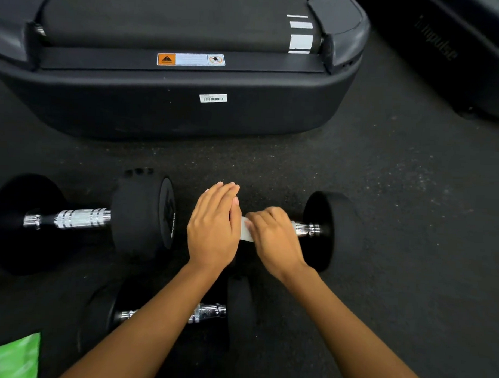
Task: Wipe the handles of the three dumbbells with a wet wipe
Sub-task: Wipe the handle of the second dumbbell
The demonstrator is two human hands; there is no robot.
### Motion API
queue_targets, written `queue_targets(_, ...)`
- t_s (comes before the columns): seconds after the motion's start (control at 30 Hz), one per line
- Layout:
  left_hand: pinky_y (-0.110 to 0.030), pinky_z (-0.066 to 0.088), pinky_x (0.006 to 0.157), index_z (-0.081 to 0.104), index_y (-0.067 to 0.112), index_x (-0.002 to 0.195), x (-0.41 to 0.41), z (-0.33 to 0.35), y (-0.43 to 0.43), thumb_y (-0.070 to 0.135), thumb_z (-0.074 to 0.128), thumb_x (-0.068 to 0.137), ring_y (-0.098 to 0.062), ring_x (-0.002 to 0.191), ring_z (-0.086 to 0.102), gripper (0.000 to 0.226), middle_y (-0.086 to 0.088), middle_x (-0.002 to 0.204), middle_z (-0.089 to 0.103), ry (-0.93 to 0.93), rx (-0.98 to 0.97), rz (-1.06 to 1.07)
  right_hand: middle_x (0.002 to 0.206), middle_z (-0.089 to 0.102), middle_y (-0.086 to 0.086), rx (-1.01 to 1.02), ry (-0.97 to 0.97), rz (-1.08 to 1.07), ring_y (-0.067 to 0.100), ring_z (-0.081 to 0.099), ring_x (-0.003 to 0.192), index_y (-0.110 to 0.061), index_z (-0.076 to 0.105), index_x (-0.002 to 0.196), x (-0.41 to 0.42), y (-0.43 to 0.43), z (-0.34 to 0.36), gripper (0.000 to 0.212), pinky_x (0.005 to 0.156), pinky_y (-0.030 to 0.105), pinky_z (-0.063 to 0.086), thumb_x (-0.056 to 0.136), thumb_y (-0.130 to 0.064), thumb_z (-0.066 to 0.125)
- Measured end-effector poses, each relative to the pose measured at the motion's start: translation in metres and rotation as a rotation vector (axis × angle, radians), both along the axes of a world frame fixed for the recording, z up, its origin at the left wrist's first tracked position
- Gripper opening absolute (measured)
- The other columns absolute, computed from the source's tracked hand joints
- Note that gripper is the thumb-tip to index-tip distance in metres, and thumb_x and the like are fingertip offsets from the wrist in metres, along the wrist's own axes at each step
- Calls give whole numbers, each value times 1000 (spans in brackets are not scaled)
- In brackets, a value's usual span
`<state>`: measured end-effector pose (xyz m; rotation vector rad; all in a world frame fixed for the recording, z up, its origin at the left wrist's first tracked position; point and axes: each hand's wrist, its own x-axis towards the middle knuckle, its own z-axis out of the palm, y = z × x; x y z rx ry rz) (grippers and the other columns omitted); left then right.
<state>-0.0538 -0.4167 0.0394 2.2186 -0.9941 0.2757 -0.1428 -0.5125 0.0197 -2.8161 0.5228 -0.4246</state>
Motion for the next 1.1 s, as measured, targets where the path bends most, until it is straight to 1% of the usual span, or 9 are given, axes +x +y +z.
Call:
queue_targets(0.07, -41, 41, 103, 63, 4, 117, 1, -1, 0, 24, 33, 96, -22, 120, 54, 42, -8, 120, 64, -6, -3, -3, 87, 67, 4, 6, 1, 49, 22, 56, 82, -7, 66, 100, 6, 4, -2, 30, 87, 33, 38, 92, -20, 39)
queue_targets(0.2, -41, 42, 102, 63, 5, 117, -1, -1, 1, 23, 33, 96, -21, 119, 54, 41, -7, 119, 64, -11, -5, -3, 106, 65, 1, 29, -30, 145, 16, 54, 99, -9, 61, 113, -14, -12, 0, 32, 107, 32, 28, 92, -25, 42)
queue_targets(0.27, -41, 42, 102, 63, 5, 118, 0, 0, 1, 24, 33, 96, -21, 120, 53, 41, -7, 120, 64, -4, 0, -6, 111, 62, -1, 71, -42, 155, 14, 50, 104, -11, 60, 113, -24, -21, 2, 29, 108, 30, 26, 91, -25, 49)
queue_targets(0.37, -42, 42, 102, 63, 4, 118, 0, 0, 0, 24, 33, 96, -21, 120, 54, 42, -7, 120, 64, 2, 1, -6, 107, 60, 2, 125, -49, 136, 15, 45, 101, -10, 58, 108, -17, -17, 5, 26, 95, 27, 33, 85, -20, 63)
queue_targets(0.47, -43, 43, 101, 63, 4, 117, 1, 0, -1, 24, 32, 96, -22, 119, 54, 43, -8, 120, 64, 7, 2, -9, 100, 57, 6, 118, -52, 149, 16, 41, 90, -7, 56, 100, -2, -1, 3, 25, 82, 29, 35, 78, -14, 65)
queue_targets(0.63, -42, 42, 102, 62, 5, 118, 1, 3, 0, 26, 32, 96, -22, 120, 53, 43, -7, 120, 64, 16, 12, -9, 101, 59, 7, 2, -125, 136, 17, 45, 89, -7, 56, 100, -13, -6, -3, 30, 82, 27, 35, 75, -12, 72)
queue_targets(0.73, -41, 42, 103, 63, 6, 118, 0, 3, 1, 25, 32, 96, -21, 120, 53, 43, -7, 120, 64, 16, 4, -6, 102, 60, 6, -11, -140, 118, 18, 49, 88, -8, 56, 100, -21, -9, -1, 31, 81, 26, 36, 75, -14, 74)
queue_targets(0.87, -42, 42, 102, 63, 5, 117, 0, 1, 0, 25, 32, 96, -21, 120, 54, 42, -7, 120, 64, 13, 4, -7, 100, 62, 8, 16, -137, 105, 19, 47, 90, -5, 59, 101, -9, 4, -4, 25, 85, 28, 36, 79, -13, 68)
queue_targets(1.1, -39, 41, 103, 63, 6, 117, 0, 4, 0, 26, 32, 96, -21, 120, 54, 43, -7, 119, 64, 16, 2, -2, 115, 64, 7, -76, -65, 80, 19, 54, 103, -4, 60, 117, -28, -11, -5, 34, 104, 32, 33, 92, -21, 45)
